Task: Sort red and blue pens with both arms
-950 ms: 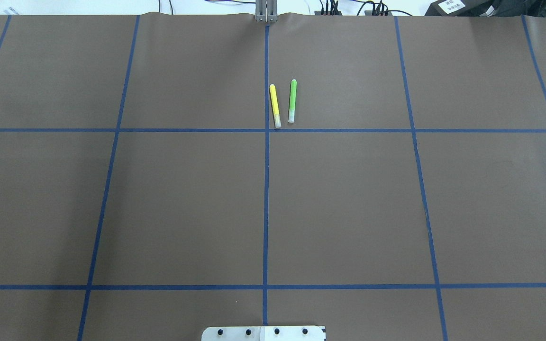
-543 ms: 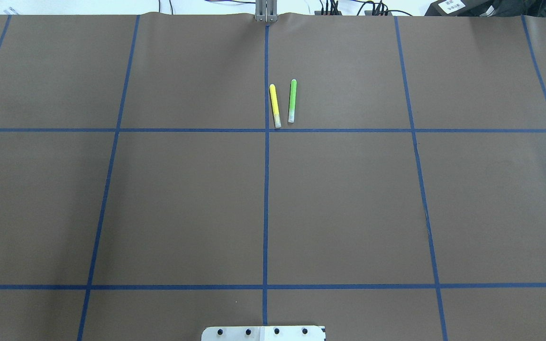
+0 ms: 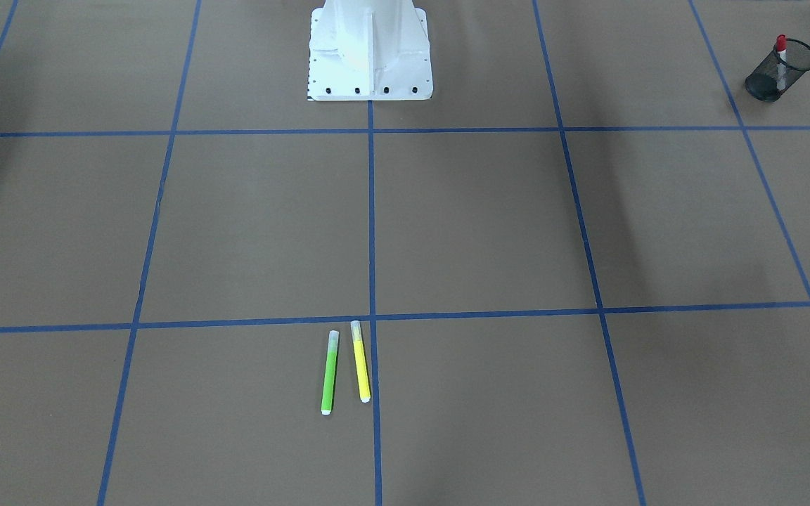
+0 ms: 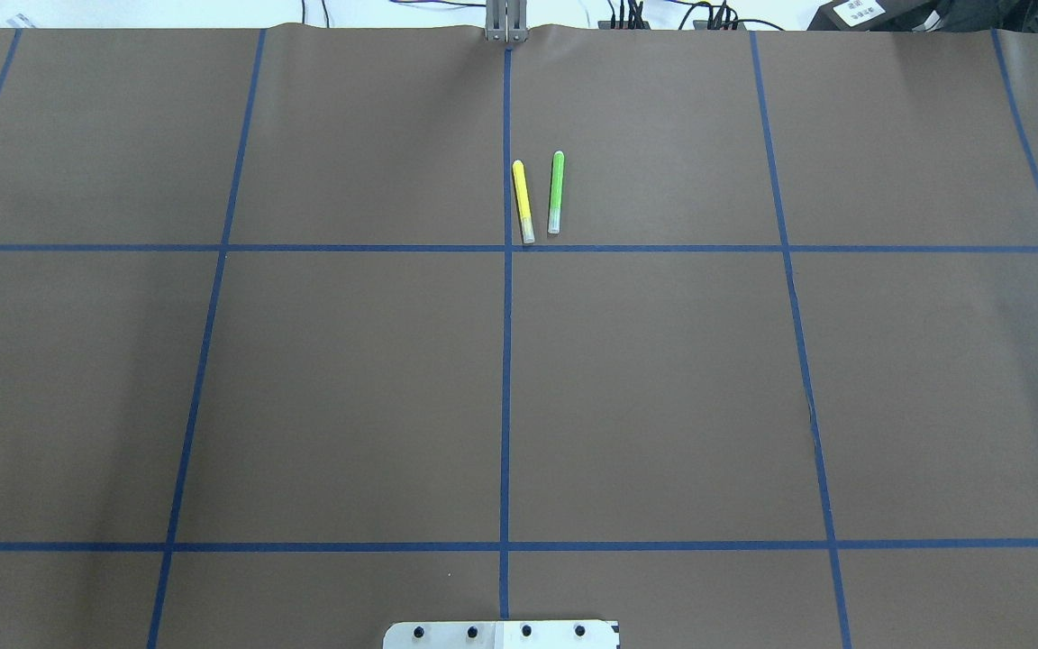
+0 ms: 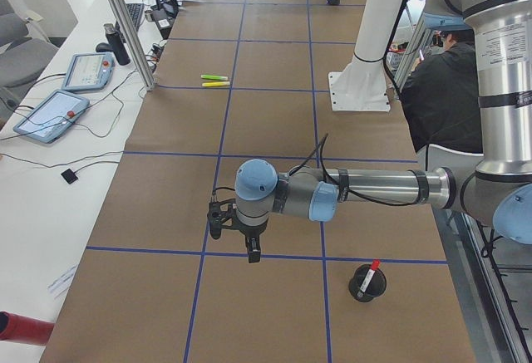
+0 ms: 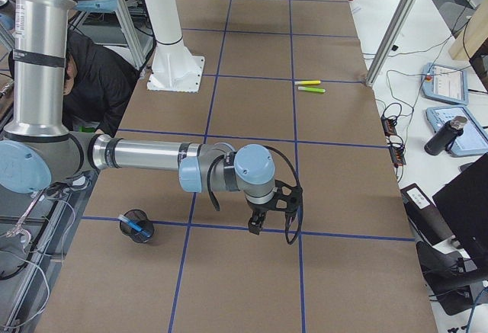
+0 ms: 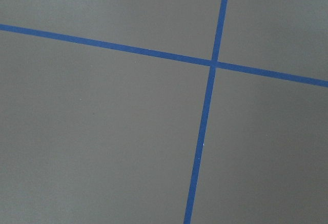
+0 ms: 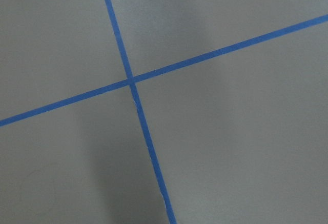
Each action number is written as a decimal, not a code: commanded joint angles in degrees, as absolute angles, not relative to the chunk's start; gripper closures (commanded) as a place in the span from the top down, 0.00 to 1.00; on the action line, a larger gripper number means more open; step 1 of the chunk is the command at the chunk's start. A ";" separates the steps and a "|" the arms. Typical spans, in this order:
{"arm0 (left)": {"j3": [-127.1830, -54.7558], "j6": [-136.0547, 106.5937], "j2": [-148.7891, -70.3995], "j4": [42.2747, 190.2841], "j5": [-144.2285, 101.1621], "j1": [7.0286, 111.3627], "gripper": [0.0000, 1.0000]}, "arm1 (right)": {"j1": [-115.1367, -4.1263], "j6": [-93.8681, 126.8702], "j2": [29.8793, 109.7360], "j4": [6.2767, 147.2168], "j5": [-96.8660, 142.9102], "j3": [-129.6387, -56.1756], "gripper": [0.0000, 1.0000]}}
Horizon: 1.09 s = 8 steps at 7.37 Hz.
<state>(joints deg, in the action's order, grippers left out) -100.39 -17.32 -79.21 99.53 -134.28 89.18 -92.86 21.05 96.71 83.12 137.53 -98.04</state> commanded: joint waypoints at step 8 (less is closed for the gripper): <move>-101.34 -17.84 -79.45 99.32 -134.38 88.95 1.00 | -88.07 21.54 88.51 89.91 137.90 -95.11 1.00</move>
